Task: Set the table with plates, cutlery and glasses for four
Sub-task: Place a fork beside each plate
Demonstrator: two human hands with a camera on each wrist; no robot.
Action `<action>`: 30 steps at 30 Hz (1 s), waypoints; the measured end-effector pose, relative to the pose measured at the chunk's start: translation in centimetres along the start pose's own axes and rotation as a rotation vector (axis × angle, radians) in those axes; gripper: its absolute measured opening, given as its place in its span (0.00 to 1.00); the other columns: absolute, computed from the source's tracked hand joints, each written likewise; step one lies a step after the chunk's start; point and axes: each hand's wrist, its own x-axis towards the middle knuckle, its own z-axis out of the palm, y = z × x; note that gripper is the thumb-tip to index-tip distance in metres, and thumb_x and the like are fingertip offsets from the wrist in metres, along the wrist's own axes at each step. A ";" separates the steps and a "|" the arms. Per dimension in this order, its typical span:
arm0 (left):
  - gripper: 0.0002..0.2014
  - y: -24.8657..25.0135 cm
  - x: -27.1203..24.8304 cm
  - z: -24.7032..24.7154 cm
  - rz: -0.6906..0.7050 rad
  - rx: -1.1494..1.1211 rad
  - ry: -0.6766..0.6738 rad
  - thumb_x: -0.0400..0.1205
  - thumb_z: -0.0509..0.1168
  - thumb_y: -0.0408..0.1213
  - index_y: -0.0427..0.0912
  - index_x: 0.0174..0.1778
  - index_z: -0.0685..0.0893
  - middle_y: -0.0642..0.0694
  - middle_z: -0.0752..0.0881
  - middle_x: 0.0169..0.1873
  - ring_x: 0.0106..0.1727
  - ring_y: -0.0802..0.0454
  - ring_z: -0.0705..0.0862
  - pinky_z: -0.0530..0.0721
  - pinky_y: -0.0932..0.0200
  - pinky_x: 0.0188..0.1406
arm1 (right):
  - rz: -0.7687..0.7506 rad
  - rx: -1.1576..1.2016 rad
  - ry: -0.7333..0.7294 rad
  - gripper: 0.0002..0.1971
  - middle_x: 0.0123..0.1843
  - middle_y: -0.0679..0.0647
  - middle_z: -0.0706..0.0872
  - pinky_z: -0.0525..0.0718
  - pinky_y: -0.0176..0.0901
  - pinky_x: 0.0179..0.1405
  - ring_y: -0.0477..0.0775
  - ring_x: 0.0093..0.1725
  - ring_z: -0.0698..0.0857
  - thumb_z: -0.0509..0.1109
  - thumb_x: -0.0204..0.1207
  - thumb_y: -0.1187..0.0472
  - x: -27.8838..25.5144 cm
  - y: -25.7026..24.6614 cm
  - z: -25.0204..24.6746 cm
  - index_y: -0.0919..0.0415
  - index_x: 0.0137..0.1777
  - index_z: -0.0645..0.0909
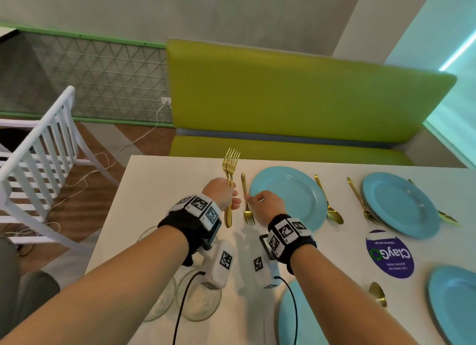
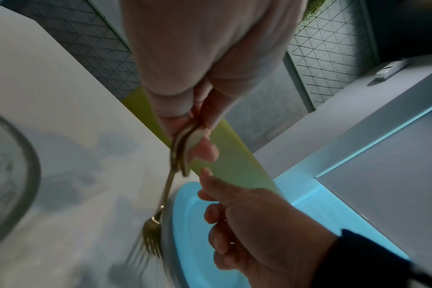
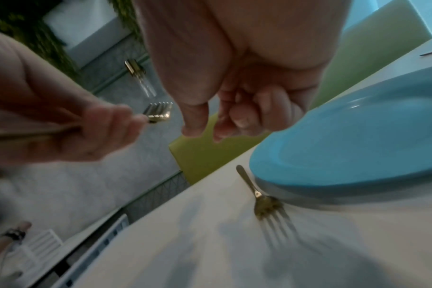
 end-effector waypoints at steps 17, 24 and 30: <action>0.09 -6.8 -14.3 8.4 0.144 0.102 -0.412 0.81 0.59 0.22 0.38 0.46 0.82 0.41 0.83 0.30 0.29 0.51 0.82 0.85 0.62 0.30 | 0.070 0.381 0.173 0.15 0.32 0.52 0.82 0.70 0.38 0.22 0.50 0.25 0.76 0.64 0.79 0.52 -18.8 7.9 -6.4 0.53 0.31 0.79; 0.12 -8.2 -16.9 11.0 0.148 0.115 -0.432 0.81 0.58 0.19 0.39 0.50 0.80 0.35 0.85 0.43 0.31 0.50 0.83 0.85 0.57 0.35 | 0.152 0.485 0.139 0.11 0.31 0.54 0.82 0.70 0.39 0.23 0.51 0.26 0.75 0.70 0.76 0.58 -20.4 11.2 -8.4 0.57 0.31 0.80; 0.13 -8.9 -16.3 13.7 0.100 0.121 -0.373 0.81 0.63 0.25 0.40 0.59 0.81 0.39 0.87 0.41 0.40 0.47 0.86 0.87 0.49 0.50 | 0.141 0.460 0.076 0.11 0.38 0.52 0.87 0.75 0.38 0.26 0.49 0.29 0.79 0.66 0.80 0.57 -19.8 14.8 -10.4 0.56 0.36 0.80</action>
